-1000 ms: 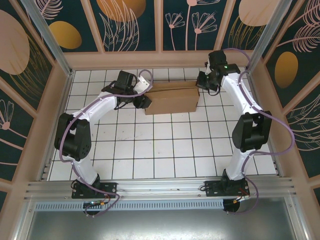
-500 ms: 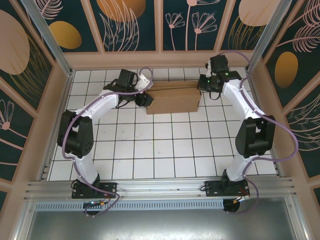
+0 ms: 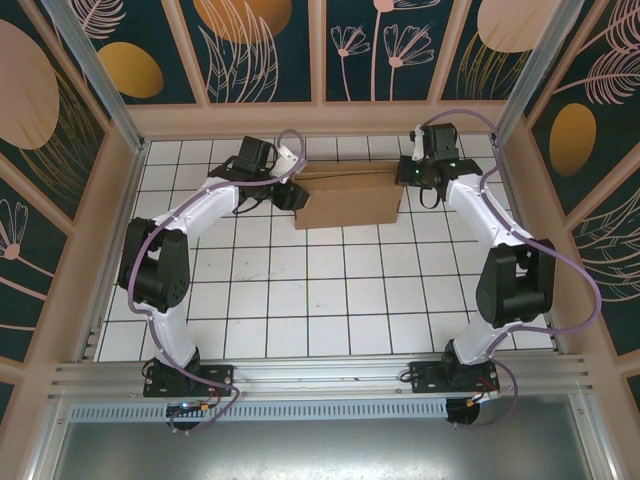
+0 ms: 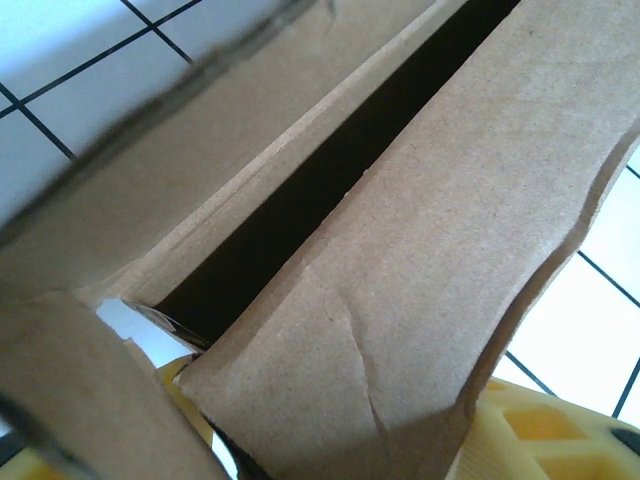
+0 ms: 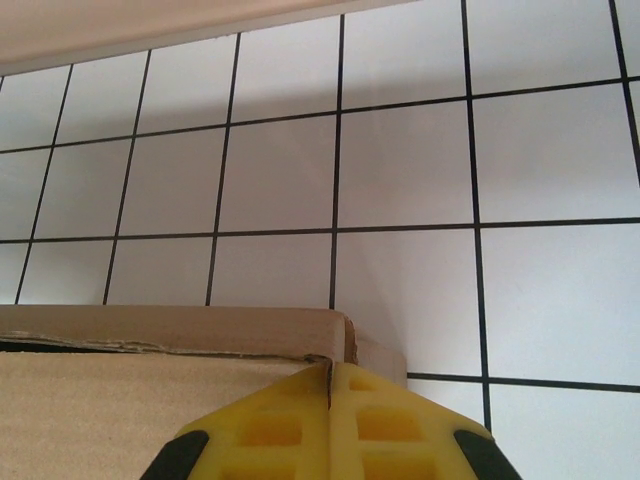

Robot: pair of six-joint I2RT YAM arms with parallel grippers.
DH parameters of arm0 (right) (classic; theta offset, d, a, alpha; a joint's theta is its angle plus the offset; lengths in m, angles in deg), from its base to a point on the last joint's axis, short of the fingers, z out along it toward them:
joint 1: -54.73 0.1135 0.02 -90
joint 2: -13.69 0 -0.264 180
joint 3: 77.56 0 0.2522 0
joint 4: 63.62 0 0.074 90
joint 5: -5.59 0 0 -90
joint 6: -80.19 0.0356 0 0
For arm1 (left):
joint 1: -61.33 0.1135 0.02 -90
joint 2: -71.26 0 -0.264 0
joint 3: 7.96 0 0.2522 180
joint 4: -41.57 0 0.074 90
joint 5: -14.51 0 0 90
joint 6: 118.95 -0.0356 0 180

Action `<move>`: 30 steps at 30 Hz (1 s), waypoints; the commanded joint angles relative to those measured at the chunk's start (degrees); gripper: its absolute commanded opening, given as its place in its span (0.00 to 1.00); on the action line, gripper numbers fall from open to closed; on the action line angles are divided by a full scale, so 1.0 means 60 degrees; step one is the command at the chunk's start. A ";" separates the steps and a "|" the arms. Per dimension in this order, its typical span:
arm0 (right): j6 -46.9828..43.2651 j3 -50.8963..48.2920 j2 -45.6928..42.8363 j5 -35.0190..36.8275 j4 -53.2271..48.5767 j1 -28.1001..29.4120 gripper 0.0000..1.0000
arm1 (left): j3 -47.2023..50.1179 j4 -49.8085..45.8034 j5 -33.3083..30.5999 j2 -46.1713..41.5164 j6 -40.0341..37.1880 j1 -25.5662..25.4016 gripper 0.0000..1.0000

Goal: Fold the paper box

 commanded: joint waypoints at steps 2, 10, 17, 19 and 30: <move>-0.0090 -0.0706 -0.0297 -0.0049 0.0144 0.0520 0.00 | -0.0176 0.0284 0.0539 0.0471 0.1034 -0.0117 0.53; 0.0168 -0.1411 -0.0570 0.0610 0.0981 0.0717 0.00 | 0.0045 0.0625 0.0307 0.0220 0.1318 -0.0117 0.61; 0.0463 -0.0736 -0.0212 0.0755 0.0148 0.0713 0.00 | 0.0406 0.0808 -0.0106 -0.0106 0.1159 -0.0124 0.69; 0.0461 -0.0640 -0.0202 0.0867 0.0021 0.0713 0.00 | 0.0667 0.0995 -0.0246 -0.0356 0.1206 -0.0117 0.70; 0.0315 -0.0890 -0.0332 0.1007 0.0343 0.0788 0.00 | 0.1700 0.1582 -0.0715 -0.1384 0.1539 -0.0117 0.99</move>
